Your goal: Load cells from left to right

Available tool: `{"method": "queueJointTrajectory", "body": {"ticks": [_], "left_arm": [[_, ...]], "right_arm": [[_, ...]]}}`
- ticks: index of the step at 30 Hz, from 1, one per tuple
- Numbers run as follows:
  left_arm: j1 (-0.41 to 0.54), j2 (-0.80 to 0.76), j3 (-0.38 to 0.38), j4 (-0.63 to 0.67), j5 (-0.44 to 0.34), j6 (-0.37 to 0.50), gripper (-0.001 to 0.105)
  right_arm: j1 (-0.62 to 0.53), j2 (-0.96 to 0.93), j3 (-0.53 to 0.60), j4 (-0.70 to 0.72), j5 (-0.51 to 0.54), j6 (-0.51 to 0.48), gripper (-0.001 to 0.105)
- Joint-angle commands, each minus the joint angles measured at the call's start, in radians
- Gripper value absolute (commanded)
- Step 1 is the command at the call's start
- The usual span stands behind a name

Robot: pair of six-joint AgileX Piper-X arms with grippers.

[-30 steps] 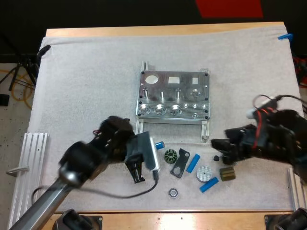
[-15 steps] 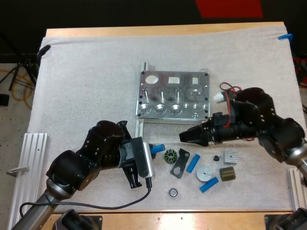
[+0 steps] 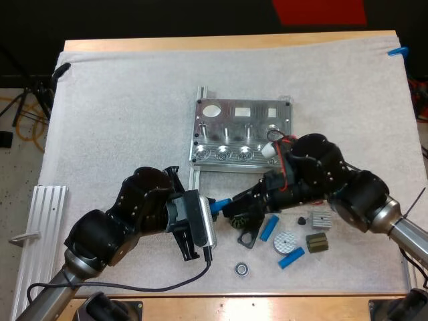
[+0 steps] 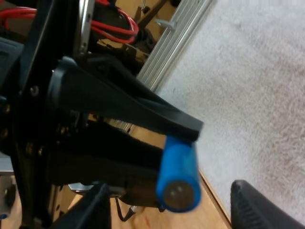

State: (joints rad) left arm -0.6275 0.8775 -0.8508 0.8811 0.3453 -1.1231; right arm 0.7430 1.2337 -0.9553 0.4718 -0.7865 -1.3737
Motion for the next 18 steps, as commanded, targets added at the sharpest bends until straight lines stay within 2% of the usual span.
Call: {"method": "queueJointTrajectory", "body": {"ticks": [1,10,12,17,18], "left_arm": [[-0.006,-0.004,-0.007,-0.011,0.01,0.0,0.0],[-0.006,-0.004,-0.007,-0.011,0.01,0.0,0.0],[-0.006,-0.004,-0.007,-0.011,0.01,0.0,0.0],[-0.006,-0.004,-0.007,-0.011,0.065,0.0,0.003],[-0.006,-0.004,-0.007,-0.011,0.067,0.0,0.005]], "right_arm": [[0.01,0.0,-0.005,-0.027,0.008,-0.005,0.054],[0.019,0.06,-0.005,-0.07,0.013,0.033,0.052],[0.019,0.061,-0.005,-0.072,0.017,0.036,0.042],[0.019,0.061,-0.005,-0.072,0.024,0.036,0.0],[0.019,0.061,-0.005,-0.072,0.024,0.036,0.0]]}}
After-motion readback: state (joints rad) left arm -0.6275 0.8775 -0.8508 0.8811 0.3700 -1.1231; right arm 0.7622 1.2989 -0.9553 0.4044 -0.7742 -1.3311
